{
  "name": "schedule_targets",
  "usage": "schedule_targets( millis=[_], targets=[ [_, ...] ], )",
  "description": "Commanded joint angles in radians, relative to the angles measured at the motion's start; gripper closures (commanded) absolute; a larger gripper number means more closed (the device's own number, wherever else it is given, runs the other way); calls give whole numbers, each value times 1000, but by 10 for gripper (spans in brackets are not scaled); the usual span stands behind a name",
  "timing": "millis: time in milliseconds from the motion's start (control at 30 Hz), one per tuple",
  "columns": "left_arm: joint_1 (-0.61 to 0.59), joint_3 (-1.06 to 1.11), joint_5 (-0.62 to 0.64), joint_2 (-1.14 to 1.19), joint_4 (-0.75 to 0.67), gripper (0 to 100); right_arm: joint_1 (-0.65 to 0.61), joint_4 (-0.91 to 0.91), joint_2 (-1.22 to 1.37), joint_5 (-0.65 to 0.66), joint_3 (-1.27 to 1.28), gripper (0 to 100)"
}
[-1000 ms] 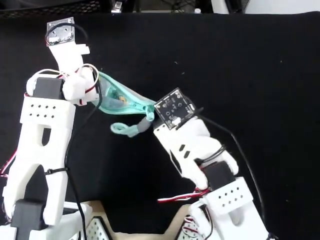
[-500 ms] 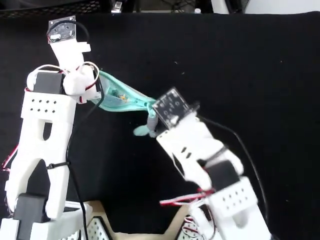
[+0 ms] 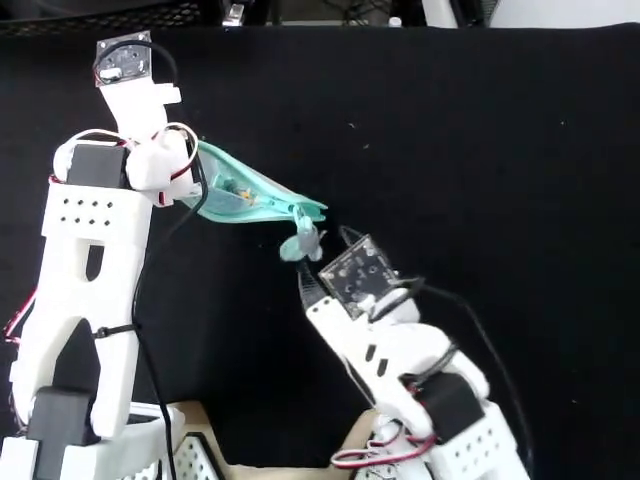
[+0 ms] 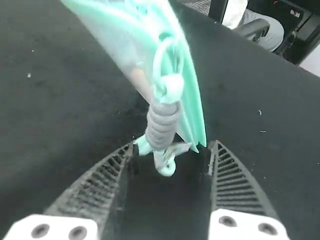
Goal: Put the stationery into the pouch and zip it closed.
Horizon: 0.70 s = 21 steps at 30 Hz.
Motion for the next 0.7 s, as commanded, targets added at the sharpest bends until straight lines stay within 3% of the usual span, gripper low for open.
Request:
schedule_targets(
  millis=[0, 133, 300, 667],
  targets=[
    [-33, 51, -5, 180, -20, 970, -9, -114, -12, -66, 33, 766],
    [-33, 51, -5, 180, -20, 970, -9, -124, -15, -138, 36, 718],
    [-33, 51, -5, 180, -20, 970, -9, -164, -12, -138, 41, 721],
    [-33, 51, -5, 180, -20, 970, -8, -258, -21, -91, 73, 986]
  ],
)
